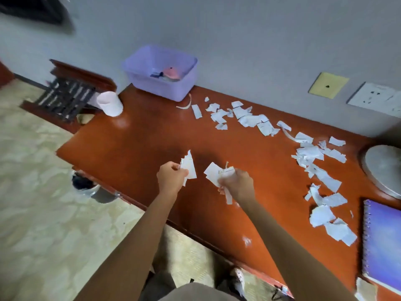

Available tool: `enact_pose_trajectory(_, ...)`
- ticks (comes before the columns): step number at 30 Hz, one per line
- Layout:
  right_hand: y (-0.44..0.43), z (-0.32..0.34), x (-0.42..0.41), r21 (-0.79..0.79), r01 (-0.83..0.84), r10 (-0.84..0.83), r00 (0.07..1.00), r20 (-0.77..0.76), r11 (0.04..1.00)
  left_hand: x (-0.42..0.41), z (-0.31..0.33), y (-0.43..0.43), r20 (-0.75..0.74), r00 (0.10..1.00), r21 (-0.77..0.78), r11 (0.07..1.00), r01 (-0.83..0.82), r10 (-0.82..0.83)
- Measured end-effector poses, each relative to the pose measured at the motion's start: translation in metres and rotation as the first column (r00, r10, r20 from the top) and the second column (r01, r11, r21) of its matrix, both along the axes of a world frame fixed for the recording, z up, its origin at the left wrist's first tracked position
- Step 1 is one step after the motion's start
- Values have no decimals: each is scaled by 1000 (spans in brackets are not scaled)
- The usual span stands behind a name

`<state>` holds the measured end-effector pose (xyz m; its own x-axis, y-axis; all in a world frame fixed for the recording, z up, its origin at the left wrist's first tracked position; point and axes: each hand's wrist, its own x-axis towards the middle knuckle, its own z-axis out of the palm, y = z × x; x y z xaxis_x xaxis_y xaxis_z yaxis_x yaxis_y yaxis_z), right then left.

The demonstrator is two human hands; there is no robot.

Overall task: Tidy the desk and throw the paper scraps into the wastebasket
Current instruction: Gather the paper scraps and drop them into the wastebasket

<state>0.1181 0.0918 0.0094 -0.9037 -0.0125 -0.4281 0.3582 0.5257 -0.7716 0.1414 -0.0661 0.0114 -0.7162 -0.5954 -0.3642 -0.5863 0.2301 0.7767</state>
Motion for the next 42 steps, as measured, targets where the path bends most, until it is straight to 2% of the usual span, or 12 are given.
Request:
enact_pose_trajectory(6, -189, -12, 18, -102, -125, 127, 992, 10, 987, 46, -6, -180, 2, 984, -13, 984, -178, 178)
enact_pose_trajectory(10, -318, -15, 39, -142, -220, 227, 974, 30, 965, 75, -12, -299, 13, 954, 40, 954, -299, 298)
enact_pose_trajectory(13, -408, -14, 50, -138, -297, 301, 954, 11, 945, 91, -8, -383, 35, 945, -8, 945, -326, 326)
enact_pose_trajectory(17, -509, -21, 58, -114, -386, 391, 920, 25, 916, 103, -13, -474, 32, 922, -10, 923, -386, 386)
enact_pose_trajectory(22, -585, -43, 49, -113, -401, 410, 910, 68, 909, 101, -38, -543, 88, 903, 12, 906, -422, 420)
enact_pose_trajectory(32, -752, -130, -17, -104, -253, 273, 915, 297, 962, 32, -116, -710, 263, 904, 34, 933, -357, 337)
enact_pose_trajectory(39, -826, -211, -78, -14, -161, 152, 892, 427, 987, -40, -186, -799, 409, 902, -79, 990, -116, 138)
enact_pose_trajectory(42, -844, -258, -88, 17, -108, 83, 851, 519, 994, -65, -229, -809, 484, 874, -47, 998, -30, 49)
